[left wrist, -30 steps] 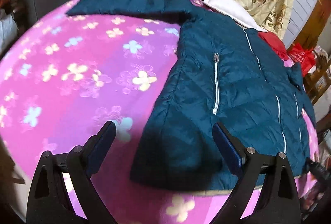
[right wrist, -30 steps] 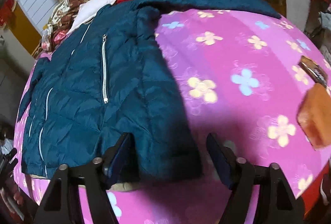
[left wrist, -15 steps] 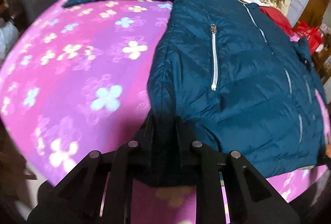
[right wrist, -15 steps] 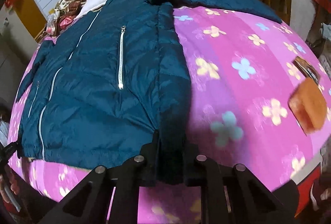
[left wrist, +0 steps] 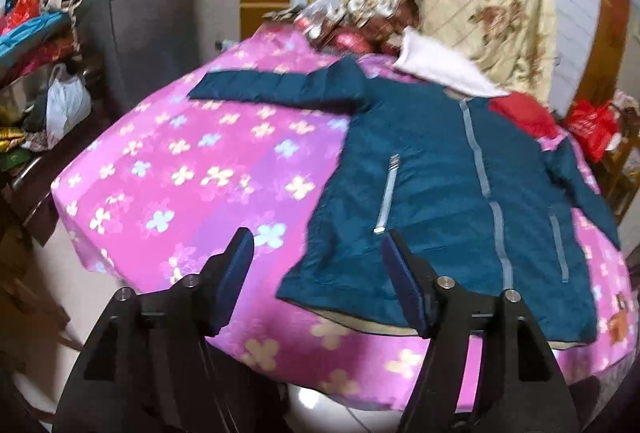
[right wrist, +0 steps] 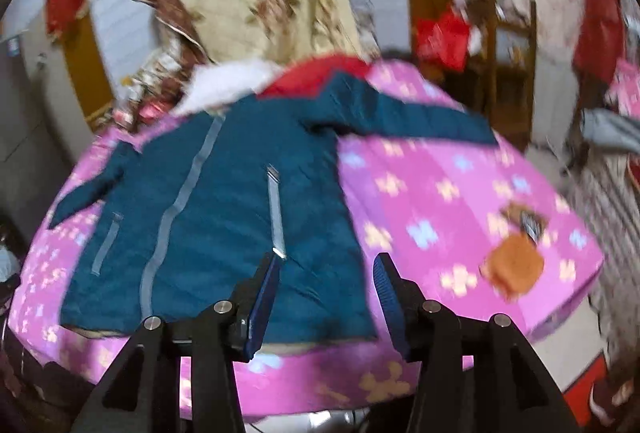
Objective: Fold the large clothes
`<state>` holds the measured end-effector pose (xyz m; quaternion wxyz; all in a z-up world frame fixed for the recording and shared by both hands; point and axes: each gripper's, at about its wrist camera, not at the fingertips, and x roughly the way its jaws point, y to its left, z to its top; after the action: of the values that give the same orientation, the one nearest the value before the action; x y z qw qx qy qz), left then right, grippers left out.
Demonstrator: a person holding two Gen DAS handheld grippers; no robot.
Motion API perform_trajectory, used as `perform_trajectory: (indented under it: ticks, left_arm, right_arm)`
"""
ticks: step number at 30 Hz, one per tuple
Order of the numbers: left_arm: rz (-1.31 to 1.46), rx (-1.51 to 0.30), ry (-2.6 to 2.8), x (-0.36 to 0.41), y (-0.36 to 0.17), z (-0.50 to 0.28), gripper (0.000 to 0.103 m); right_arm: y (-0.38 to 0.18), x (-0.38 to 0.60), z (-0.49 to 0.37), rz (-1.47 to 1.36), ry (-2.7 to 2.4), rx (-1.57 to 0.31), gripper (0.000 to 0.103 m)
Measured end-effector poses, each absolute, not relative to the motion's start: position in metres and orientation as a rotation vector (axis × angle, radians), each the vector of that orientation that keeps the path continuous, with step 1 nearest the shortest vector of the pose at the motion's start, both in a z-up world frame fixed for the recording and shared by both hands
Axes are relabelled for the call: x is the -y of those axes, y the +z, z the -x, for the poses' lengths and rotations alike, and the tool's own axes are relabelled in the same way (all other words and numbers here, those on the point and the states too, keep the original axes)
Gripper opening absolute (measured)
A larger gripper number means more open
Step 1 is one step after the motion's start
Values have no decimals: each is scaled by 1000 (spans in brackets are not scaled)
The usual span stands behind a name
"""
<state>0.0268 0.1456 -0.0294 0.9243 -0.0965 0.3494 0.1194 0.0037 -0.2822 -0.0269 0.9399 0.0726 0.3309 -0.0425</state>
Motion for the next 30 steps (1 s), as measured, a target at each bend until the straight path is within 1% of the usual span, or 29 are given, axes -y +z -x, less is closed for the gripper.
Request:
perform_trajectory:
  ticks: [3,4,5,6,7,8,10,13,17,20,30]
  left_arm:
    - [151,-677,229,-129,-10,-15,67]
    - [134,-659,230,-124,-4,-10,67]
    - [110,-631,230,-117,3,-4,67]
    - [93,-612,231,-114,8,1,67]
    - [77,-593,233,-110,12,6,67]
    - [58,-569,235,-106,17,11,67]
    - [47,-546,241,-104,19,17,67]
    - [39,-545,247,-103,18,18,67]
    - [47,-554,234,-101,18,19,67]
    - [45,-549,224,-97,17,18,67]
    - [12,-572,201,-82,6,13,67]
  right_arm:
    - [8,257,-1,-78,-48,-604,47]
    - [23,245,-2,-48,-41,-581,50]
    - [36,234,-3,-26,-35,-561,59]
    - [42,228,-1,-19,-32,-550,67]
    - [51,218,-1,-17,-28,-528,80]
    - [57,209,1,-24,-24,-498,85]
    - [56,194,4,-27,-13,-475,85]
    - [39,173,7,-52,-2,-478,85]
    - [8,163,11,-91,-8,-515,85]
    - [-10,162,3,-81,-23,-578,85]
    - [-37,166,3,-84,-44,-616,85]
